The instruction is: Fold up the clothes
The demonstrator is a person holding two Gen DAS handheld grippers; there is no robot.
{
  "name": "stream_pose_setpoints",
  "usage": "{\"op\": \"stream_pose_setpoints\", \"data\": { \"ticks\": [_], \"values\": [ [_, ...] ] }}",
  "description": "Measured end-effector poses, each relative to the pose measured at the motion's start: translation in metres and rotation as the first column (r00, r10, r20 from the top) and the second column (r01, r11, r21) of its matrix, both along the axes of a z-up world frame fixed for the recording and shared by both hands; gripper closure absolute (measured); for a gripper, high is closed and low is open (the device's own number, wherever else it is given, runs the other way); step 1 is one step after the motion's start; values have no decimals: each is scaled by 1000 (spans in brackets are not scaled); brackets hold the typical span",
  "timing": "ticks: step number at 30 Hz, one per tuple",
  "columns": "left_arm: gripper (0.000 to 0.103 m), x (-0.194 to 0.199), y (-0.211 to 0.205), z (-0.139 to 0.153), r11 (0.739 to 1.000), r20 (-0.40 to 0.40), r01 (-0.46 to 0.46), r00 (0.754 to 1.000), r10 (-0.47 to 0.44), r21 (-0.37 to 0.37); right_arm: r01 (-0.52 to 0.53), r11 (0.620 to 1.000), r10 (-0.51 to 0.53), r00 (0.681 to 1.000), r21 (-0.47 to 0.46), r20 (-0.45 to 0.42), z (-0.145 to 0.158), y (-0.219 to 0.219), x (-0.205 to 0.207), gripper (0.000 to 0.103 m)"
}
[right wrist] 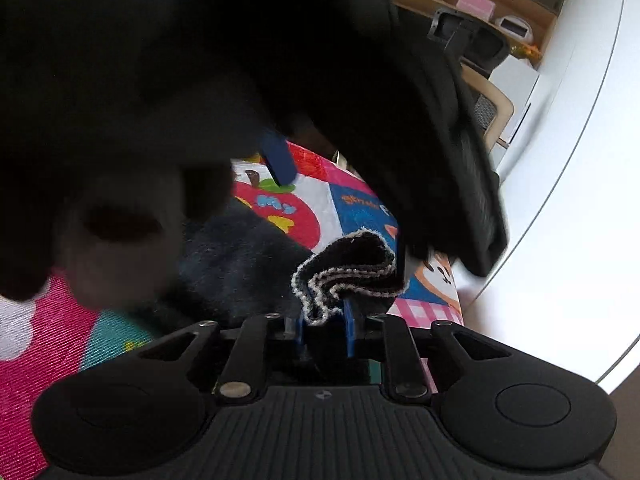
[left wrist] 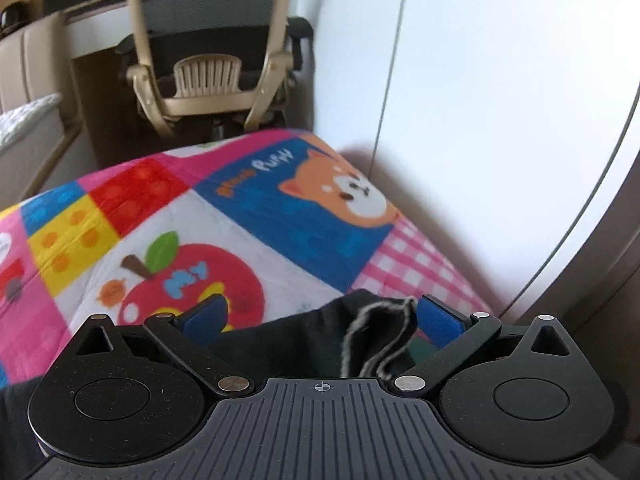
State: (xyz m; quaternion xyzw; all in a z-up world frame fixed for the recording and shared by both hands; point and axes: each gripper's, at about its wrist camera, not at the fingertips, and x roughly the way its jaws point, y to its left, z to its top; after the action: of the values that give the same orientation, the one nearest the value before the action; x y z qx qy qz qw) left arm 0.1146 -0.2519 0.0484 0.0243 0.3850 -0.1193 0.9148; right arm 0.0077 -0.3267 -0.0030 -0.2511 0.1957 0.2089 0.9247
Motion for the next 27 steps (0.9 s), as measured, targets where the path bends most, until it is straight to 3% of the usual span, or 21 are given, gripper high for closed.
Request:
{"op": "stream_pose_setpoints", "data": {
  "ticks": [2, 5, 8, 10, 12, 15, 17, 21, 23, 27],
  "values": [
    [2, 3, -2, -9, 999, -10, 5, 1000, -5, 36, -3, 999, 3, 1000, 42, -18, 4, -8, 0, 80],
    [28, 8, -6, -22, 996, -24, 13, 1000, -11, 90, -3, 989, 15, 997, 150, -75, 14, -26, 1, 78],
    [26, 10, 1, -30, 997, -36, 6, 999, -3, 79, 8, 945, 51, 984, 327, -169, 26, -55, 5, 76],
    [24, 9, 7, -30, 998, -35, -3, 999, 5, 61, 34, 900, 72, 972, 435, -224, 33, -77, 7, 67],
    [22, 8, 12, -31, 999, -33, -12, 999, 14, 43, 97, 830, 83, 953, 549, -293, 34, -102, 11, 63],
    [20, 7, 23, -33, 1000, -40, -26, 999, 26, 1, 238, 683, 95, 908, 691, -407, 25, -137, 22, 63],
    [20, 6, 28, -35, 999, -43, -33, 999, 32, -24, 350, 580, 86, 871, 735, -483, 7, -153, 31, 61],
    [20, 2, 31, -34, 999, -37, -30, 999, 29, -34, 493, 421, 145, 792, 762, -593, -29, -150, 56, 59],
    [20, 2, 34, -34, 998, -38, -31, 999, 30, -48, 495, 432, 141, 788, 753, -599, -37, -140, 59, 60],
    [20, 1, 45, -35, 995, -35, -34, 999, 31, -93, 441, 509, 154, 798, 739, -582, -28, -113, 56, 59]
  ]
}}
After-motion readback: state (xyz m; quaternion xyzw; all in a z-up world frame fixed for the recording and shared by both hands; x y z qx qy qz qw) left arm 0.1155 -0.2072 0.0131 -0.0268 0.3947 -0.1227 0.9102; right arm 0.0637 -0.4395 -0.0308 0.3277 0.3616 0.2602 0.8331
